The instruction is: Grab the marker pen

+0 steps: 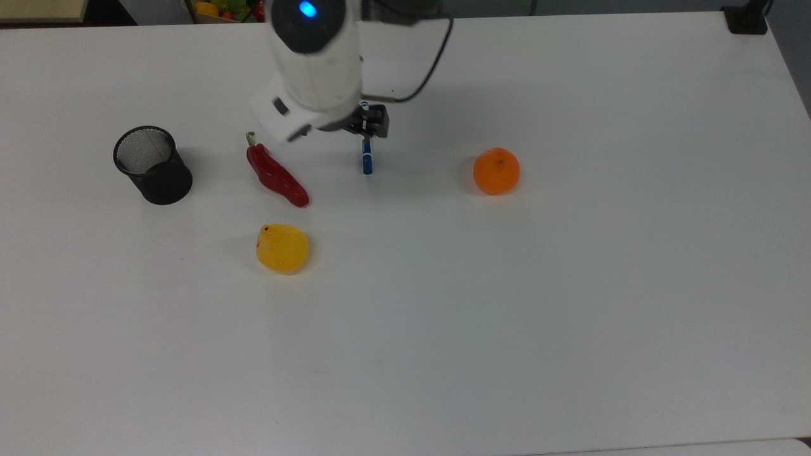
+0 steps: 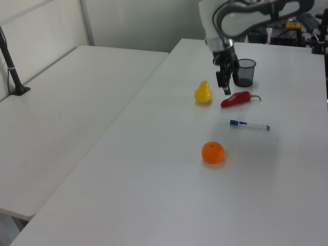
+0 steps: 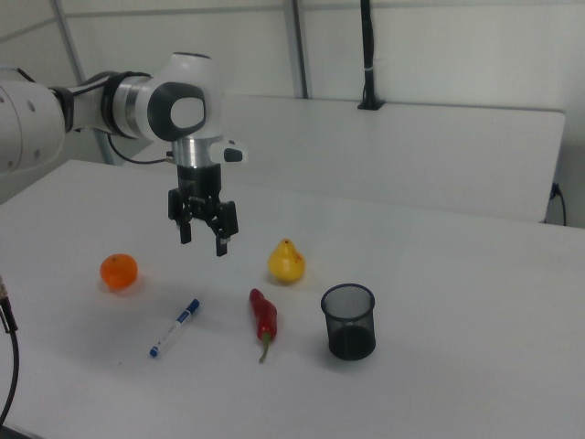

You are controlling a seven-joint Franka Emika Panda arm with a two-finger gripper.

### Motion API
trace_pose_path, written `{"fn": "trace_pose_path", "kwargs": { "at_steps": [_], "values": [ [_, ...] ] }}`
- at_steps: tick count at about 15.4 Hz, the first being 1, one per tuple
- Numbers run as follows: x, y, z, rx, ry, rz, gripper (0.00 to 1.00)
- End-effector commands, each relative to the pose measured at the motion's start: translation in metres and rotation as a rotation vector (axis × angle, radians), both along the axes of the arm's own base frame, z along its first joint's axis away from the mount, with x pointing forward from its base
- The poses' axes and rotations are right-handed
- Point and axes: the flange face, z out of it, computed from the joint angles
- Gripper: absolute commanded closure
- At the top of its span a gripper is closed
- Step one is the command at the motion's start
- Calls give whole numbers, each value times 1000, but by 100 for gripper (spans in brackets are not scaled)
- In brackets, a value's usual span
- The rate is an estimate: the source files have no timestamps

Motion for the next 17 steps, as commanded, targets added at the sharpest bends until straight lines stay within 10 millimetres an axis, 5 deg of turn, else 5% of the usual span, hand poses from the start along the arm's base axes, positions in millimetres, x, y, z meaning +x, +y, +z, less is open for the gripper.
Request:
{"fn": "trace_pose_path", "kwargs": {
  "at_steps": [1, 8, 17],
  "values": [
    [-19, -41, 62, 83, -99, -33, 0],
    [-69, -109, 149, 112, -151, -55, 0],
    [-70, -121, 155, 93, -165, -162, 0]
  ]
}}
